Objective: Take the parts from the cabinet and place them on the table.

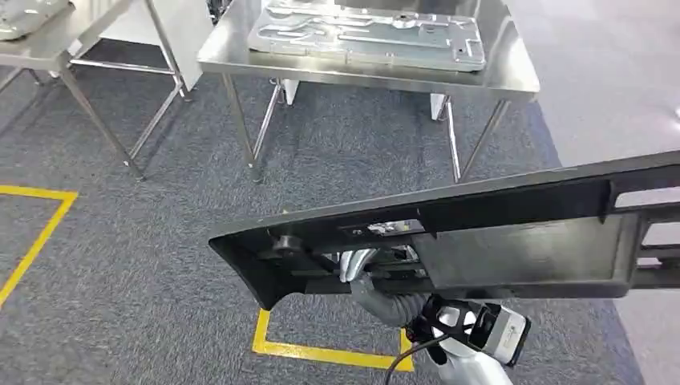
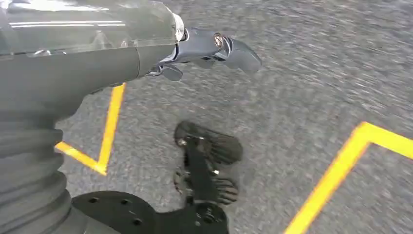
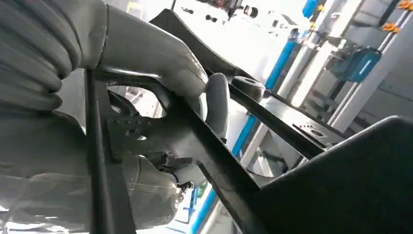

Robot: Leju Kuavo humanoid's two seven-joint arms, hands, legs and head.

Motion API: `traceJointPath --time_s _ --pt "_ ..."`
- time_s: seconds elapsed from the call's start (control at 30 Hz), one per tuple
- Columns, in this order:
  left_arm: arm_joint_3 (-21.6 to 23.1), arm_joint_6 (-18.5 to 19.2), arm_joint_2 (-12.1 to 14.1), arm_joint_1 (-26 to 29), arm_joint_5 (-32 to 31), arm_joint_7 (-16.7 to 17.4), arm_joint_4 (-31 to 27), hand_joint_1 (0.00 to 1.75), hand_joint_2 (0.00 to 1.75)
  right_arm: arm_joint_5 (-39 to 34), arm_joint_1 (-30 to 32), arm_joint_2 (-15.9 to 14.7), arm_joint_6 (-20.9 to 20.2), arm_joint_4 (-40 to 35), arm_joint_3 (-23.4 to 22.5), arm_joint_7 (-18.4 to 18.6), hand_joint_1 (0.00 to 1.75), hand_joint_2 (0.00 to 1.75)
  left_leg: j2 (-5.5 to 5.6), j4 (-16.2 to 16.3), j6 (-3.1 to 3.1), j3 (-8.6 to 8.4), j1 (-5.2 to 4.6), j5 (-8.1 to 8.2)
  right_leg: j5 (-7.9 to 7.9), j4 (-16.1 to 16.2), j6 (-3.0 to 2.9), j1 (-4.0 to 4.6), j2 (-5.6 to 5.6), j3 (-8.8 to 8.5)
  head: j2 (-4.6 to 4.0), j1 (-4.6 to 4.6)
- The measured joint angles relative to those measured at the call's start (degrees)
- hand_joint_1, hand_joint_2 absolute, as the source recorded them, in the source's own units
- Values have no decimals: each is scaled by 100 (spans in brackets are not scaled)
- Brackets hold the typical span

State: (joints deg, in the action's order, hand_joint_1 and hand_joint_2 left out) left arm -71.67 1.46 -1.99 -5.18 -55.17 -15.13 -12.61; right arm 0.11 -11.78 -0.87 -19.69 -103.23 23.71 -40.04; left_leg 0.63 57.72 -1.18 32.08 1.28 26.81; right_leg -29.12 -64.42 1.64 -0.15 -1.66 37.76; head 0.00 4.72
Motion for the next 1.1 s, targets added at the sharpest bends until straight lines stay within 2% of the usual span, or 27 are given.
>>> traceJointPath --time_s 0.03,0.07,0.1,0.13,0.17,0.2,0.23,0.27,0.3,0.4,0.43,0.47,0.5,0.57,0.6,0.63,0.67,0.73,0.77,0.8,0.83,0.9,0.93,0.97,1.0,1.07,1.1 --pt "0 15 0 12 4 -7 0 0 175 0 8 0 0 0 -2 0 175 175 -70 1 -7 0 -12 6 -224 -487 24 -20 83 244 0 0" --pt "0 24 2 24 9 -9 0 0 175 0 24 0 -7 2 -4 0 175 175 -152 2 -13 1 -17 13 -379 -915 38 -34 113 466 0 -2" --pt "-2 39 4 28 11 -9 0 0 175 2 31 0 -9 2 -9 0 175 175 -236 4 -10 2 -19 21 -424 -1188 52 -48 125 615 0 0" --pt "-2 41 4 23 11 -11 0 0 175 4 33 0 -15 2 -11 2 175 175 -299 4 -3 -4 -19 28 -332 -1157 59 -60 136 611 0 0" --pt "-2 57 4 12 11 -15 0 0 175 7 28 0 -26 2 -11 0 175 175 -372 4 8 -19 -19 42 -111 -839 56 -63 159 449 0 0" --pt "-2 61 2 9 11 -20 0 0 175 11 18 0 -33 2 -13 2 175 175 -436 4 25 -44 -18 58 145 -322 39 -61 215 170 0 0" --pt "-2 74 -2 6 9 -24 0 0 175 24 0 2 -44 2 -13 0 175 175 -489 4 47 -75 -19 77 370 235 6 -50 351 -144 0 0" --pt "-2 74 -2 5 11 -24 0 0 175 28 -26 2 -50 2 -13 0 175 175 -538 7 82 -99 -48 101 357 613 -44 1 643 -333 0 0" --pt "0 77 -2 1 9 -26 0 0 175 33 -38 6 -59 2 -13 2 175 175 -574 18 118 -102 -73 125 380 624 -99 32 572 -330 0 0" --pt "-2 77 -2 -20 9 -26 0 0 175 37 -40 9 -79 2 -26 -7 175 175 -743 -18 209 -159 -72 141 374 614 -175 62 385 -289 0 0" --pt "-2 77 0 -28 9 -26 0 0 175 44 -42 11 -87 0 -28 -4 175 175 -680 8 260 -149 -45 190 413 669 -230 -16 310 -331 0 0" --pt "-2 85 9 -30 9 -28 0 0 175 44 -56 13 -85 2 -28 -9 175 175 -423 141 276 -124 -34 288 417 680 -245 -16 263 -341 0 0" --pt "-2 112 7 -20 9 -28 0 0 175 44 -73 26 -72 2 -28 -7 175 175 -244 492 282 37 -28 504 416 680 -285 -18 236 -338 0 2" --pt "-6 153 9 6 11 -28 0 0 175 81 -72 42 -42 4 -28 -7 175 175 -122 1449 308 513 -27 925 404 676 -321 0 138 -338 0 0" --pt "-7 168 9 18 11 -28 0 0 175 103 -67 42 -13 11 -28 -7 175 175 -114 1781 312 697 -27 990 401 672 -326 11 87 -340 0 0" --pt "-7 177 9 28 11 -28 0 0 175 111 -60 42 15 18 -28 -4 175 175 -113 1827 305 760 -27 895 396 668 -330 17 39 -352 0 0" --pt "-7 182 9 27 11 -31 0 0 175 120 -58 42 24 17 -28 -2 175 175 -113 1570 290 683 -27 667 371 667 -325 21 -8 -367 0 0" --pt "-7 201 11 22 11 -37 0 0 175 146 -58 46 31 17 -28 9 175 175 -102 594 224 256 -29 126 336 652 -305 33 -58 -418 0 0" --pt "-9 206 22 20 11 -42 0 0 175 157 -56 50 28 15 -28 9 175 175 -60 140 163 62 -44 -3 315 642 -284 32 -74 -438 0 0" --pt "-11 219 31 10 11 -42 0 0 175 162 -58 48 31 15 -28 9 175 175 -46 46 135 18 -73 76 290 609 -241 86 -82 -427 0 0" --pt "-11 219 31 -5 13 -41 0 0 175 164 -52 50 31 13 -28 7 175 175 -53 57 112 18 -84 70 295 637 -201 43 -102 -426 0 0" --pt "-11 221 31 5 13 -46 0 0 175 168 -38 48 28 7 -28 9 175 175 -60 10 47 20 -86 67 349 572 -135 52 -99 -443 0 0" --pt "-11 223 24 1 13 -46 0 0 175 168 -38 48 31 2 -28 9 175 175 -61 -13 5 -51 -56 62 328 541 -105 52 -103 -445 0 2" --pt "-11 227 18 1 13 -48 0 0 175 168 -38 48 31 -2 -31 7 175 175 -72 -30 -18 -95 -46 65 242 407 -80 38 -31 -401 0 -2" --pt "-11 230 24 2 13 -48 0 0 175 168 -54 50 31 -15 -33 4 175 175 -78 -30 -37 -111 -42 75 108 170 -39 33 39 -266 0 0" --pt "-11 230 24 6 13 -50 0 0 175 170 -32 48 31 -13 -35 4 175 175 -92 -27 -50 -124 -50 107 -287 -722 22 -14 99 260 0 0" --pt "-11 232 24 14 11 -50 0 0 175 173 -15 48 31 -13 -39 4 175 175 -101 -24 -45 -137 -50 131 -379 -1053 50 -28 104 483 0 0"
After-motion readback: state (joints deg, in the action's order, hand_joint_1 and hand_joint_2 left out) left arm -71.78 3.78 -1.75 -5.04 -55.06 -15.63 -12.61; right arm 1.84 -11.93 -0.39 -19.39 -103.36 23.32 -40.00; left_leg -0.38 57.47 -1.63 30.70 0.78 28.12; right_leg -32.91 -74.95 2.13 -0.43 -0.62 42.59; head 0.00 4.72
